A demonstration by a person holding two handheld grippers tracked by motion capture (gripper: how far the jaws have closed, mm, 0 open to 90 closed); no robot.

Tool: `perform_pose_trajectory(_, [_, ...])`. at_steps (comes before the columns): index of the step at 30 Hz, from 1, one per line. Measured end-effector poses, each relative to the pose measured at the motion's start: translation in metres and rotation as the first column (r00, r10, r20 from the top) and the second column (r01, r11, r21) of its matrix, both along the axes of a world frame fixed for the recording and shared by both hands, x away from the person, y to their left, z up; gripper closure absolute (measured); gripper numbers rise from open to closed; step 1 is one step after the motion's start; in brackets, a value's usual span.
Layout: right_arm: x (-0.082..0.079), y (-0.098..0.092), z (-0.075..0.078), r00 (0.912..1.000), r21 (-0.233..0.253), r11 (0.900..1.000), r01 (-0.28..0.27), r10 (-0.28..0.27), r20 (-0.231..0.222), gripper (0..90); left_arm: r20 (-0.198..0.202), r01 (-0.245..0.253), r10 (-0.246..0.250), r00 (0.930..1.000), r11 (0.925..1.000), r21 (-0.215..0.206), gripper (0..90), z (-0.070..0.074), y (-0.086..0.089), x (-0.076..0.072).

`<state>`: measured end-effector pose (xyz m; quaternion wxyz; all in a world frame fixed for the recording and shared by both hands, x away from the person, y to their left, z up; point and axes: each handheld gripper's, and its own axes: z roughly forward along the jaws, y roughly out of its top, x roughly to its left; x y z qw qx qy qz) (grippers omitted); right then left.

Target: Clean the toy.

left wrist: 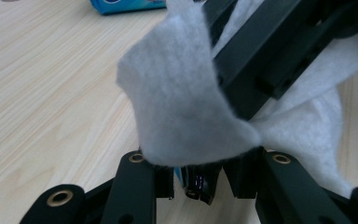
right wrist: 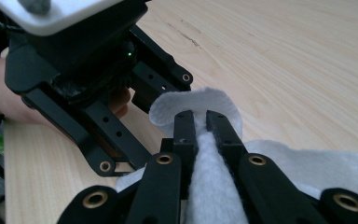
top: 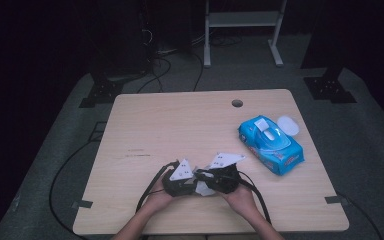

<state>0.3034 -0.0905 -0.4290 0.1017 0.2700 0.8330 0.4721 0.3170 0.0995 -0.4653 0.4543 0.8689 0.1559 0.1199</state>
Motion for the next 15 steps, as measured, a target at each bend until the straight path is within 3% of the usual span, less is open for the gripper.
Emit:
perform_pose_trajectory(2, [0.003,-0.003,0.0,0.9999,0.006,1.0,0.0,0.0,-0.011,82.0,-0.001,-0.002,0.002,1.0,1.0,-0.001,67.3,0.0,0.001,0.0])
perform_pose_trajectory(7, [0.006,-0.033,0.001,0.9963,0.001,0.996,0.086,-0.086,-0.003,82.0,0.003,0.003,-0.003,1.0,1.0,0.006,67.4,0.001,0.002,0.0])
perform_pose_trajectory(11, [0.009,-0.068,0.001,0.9862,-0.015,0.986,0.166,-0.166,0.001,82.0,0.004,0.002,-0.002,1.0,1.0,0.007,67.4,0.001,0.002,0.0])
perform_pose_trajectory(15, [0.009,-0.085,-0.002,0.9781,0.01,0.978,0.207,-0.207,-0.024,82.0,0.013,0.015,-0.015,0.9998,0.9999,0.003,66.4,0.001,0.0,0.001])
